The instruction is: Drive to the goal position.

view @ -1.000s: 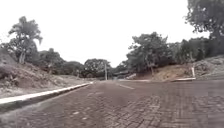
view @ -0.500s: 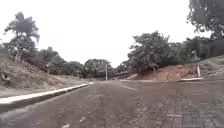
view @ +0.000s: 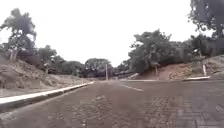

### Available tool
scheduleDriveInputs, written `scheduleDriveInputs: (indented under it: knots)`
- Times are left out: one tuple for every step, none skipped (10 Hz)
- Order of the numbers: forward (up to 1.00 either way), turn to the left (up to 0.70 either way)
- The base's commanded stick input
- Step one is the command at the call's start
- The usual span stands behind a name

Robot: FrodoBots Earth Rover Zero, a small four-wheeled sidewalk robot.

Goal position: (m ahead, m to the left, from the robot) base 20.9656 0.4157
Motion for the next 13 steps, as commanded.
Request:
scheduleDriveInputs:
  knots:
    - [1.00,0.00]
    - [1.00,0.00]
    - [1.00,0.00]
    - [1.00,0.00]
    - [1.00,0.00]
    - [1.00,0.00]
    - [1.00,0.00]
    - [1.00,0.00]
    - [1.00,0.00]
    - [1.00,0.00]
    - [1.00,0.00]
    - [1.00,0.00]
    - [1.00,0.00]
